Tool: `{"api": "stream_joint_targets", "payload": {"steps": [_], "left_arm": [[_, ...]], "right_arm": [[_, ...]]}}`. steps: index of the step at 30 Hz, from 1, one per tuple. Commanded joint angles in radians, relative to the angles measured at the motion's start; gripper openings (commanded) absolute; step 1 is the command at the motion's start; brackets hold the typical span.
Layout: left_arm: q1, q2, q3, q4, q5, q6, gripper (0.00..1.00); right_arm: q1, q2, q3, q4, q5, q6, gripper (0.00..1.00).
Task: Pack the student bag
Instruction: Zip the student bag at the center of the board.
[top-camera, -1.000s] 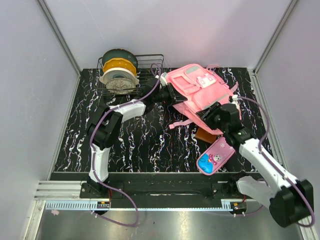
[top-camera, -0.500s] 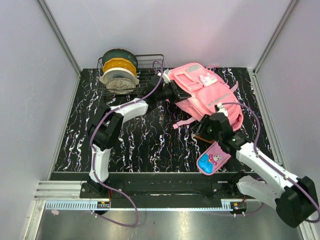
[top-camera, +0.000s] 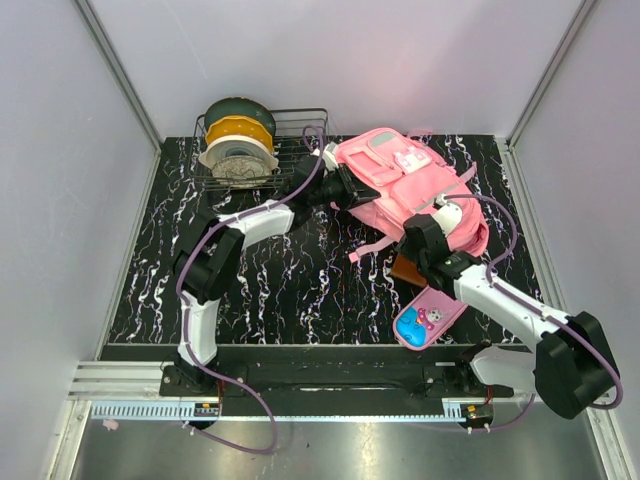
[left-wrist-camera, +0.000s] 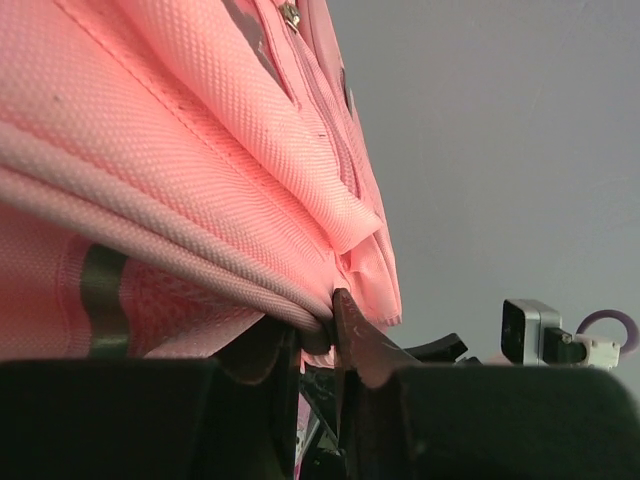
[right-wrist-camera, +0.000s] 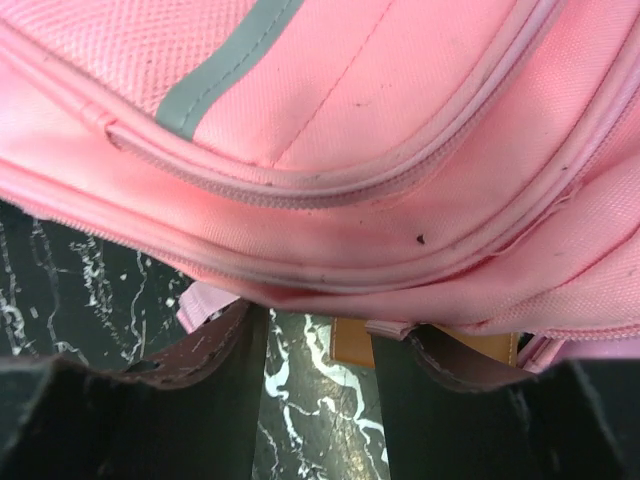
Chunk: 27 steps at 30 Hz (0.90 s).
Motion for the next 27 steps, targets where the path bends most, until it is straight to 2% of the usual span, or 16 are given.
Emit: {"api": "stream_joint_targets", "payload": {"steps": [1,5,10,17,21,23,27], "left_arm": [[-0.012,-0.129,-0.003,0.229,0.068,-0.036,0.00],[-0.013,-0.132,-0.015,0.239,0.087,-0.040,0.00],[-0.026,-0.143,-0.032,0.298,0.102,-0.083,0.00],[-0.042,-0.163,-0.041,0.305,0.110,-0.091,0.00],[-0.044,-0.157,-0.027,0.307,0.117,-0.089,0.02],[-0.042,-0.155,-0.030,0.310,0.117,-0.091,0.04],[-0.044,-0.154,-0.035,0.356,0.134,-0.129,0.06]], "right_arm": [[-0.001,0.066,0.071,0.078,0.127,-0.055,0.49],[-0.001,0.087,0.067,0.144,0.145,-0.090,0.45],[-0.004,0.110,0.041,0.265,0.173,-0.202,0.45],[-0.004,0.075,-0.070,0.607,0.195,-0.362,0.47],[-0.005,0.008,-0.178,0.767,0.184,-0.388,0.49],[-0.010,-0.012,-0.186,0.779,0.179,-0.392,0.54],[-0.054,0.047,-0.119,0.689,0.115,-0.394,0.56]]}}
